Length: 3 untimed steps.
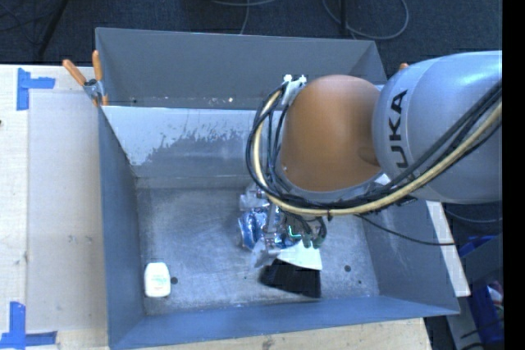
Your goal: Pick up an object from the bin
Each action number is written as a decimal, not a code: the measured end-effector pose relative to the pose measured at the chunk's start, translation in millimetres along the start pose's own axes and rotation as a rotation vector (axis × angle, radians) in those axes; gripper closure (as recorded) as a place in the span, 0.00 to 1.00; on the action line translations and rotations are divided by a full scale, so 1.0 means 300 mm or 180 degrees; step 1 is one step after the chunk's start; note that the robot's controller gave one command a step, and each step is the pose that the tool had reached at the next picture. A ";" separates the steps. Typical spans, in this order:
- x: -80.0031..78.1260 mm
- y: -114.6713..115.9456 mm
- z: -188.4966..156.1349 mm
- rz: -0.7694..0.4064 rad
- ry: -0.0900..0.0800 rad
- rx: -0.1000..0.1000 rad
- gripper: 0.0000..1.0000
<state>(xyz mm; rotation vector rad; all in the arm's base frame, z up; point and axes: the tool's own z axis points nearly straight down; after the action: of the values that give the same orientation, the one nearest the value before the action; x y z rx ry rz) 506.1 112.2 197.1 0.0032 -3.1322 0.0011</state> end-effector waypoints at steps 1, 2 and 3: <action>-0.006 -0.002 -0.012 0.0010 -0.0024 -0.0003 0.00; -0.121 -0.074 0.145 0.0219 -0.0046 -0.0010 0.00; -0.077 -0.179 0.283 0.0054 -0.0033 -0.0003 0.00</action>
Offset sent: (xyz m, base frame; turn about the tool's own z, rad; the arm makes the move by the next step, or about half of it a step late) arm 0.0658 -0.0462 -0.0964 0.1369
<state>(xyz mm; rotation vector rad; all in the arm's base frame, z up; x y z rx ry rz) 528.4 58.5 112.1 -0.0234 -3.1424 -0.0005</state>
